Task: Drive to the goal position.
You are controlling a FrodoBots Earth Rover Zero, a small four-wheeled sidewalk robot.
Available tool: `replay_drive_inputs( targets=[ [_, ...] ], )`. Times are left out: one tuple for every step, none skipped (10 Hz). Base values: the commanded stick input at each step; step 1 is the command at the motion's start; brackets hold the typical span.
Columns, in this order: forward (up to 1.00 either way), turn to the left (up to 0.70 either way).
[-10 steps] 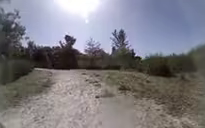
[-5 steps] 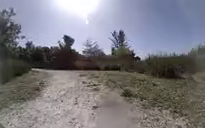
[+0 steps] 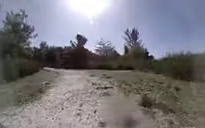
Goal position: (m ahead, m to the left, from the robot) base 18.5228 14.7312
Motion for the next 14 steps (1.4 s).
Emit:
replay_drive_inputs(
  targets=[
    [0.70,0.00],
    [0.70,0.00],
    [0.70,0.00],
    [0.70,0.00],
    [0.70,0.00],
    [0.70,0.00],
    [0.70,0.00],
    [0.70,0.00],
    [0.70,0.00],
    [0.70,0.00],
    [0.70,0.00],
    [0.70,0.00],
    [0.70,0.00],
    [0.70,0.00]
  ],
)
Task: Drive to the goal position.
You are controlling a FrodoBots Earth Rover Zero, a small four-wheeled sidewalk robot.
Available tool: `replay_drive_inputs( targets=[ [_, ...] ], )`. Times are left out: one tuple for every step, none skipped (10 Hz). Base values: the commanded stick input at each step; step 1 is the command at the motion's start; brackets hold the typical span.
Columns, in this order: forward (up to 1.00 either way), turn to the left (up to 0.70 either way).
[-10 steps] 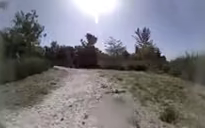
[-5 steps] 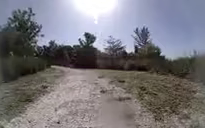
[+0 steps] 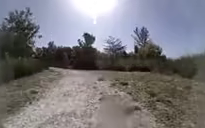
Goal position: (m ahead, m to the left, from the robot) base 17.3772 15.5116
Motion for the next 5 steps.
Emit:
replay_drive_inputs(
  targets=[
    [0.70,0.00],
    [0.70,0.00],
    [0.70,0.00],
    [0.70,0.00],
    [0.70,0.00]
  ],
)
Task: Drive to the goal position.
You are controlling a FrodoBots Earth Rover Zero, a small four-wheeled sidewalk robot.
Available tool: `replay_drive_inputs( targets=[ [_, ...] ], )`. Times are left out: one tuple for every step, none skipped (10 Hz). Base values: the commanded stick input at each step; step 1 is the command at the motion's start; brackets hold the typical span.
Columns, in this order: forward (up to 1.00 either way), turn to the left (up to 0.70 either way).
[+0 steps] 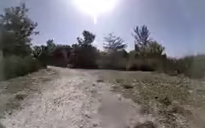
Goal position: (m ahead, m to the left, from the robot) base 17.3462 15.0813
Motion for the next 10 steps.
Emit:
replay_drive_inputs(
  targets=[
    [0.70,0.00],
    [0.70,0.21],
    [0.70,0.35],
    [0.70,0.35],
    [0.70,0.35],
    [0.70,0.16],
    [0.70,0.00],
    [0.70,0.00],
    [0.70,0.00],
    [0.70,0.00]
  ],
)
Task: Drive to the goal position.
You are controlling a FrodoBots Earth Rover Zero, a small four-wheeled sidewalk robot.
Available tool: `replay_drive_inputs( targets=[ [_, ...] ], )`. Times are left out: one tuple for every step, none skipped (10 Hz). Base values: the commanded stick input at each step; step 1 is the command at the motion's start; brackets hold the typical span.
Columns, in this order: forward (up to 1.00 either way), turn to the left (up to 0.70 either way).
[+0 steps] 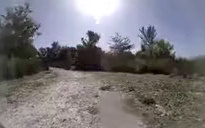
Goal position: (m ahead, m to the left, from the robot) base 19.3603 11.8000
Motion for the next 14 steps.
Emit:
replay_drive_inputs(
  targets=[
    [0.70,0.00],
    [0.70,0.00],
    [0.70,0.00],
    [0.70,0.00],
    [0.70,0.00],
    [0.70,0.00],
    [0.70,0.00],
    [0.70,0.00],
    [0.70,0.00],
    [0.70,0.00],
    [0.70,0.00],
    [0.70,0.00],
    [0.70,0.00],
    [0.70,0.00]
  ],
)
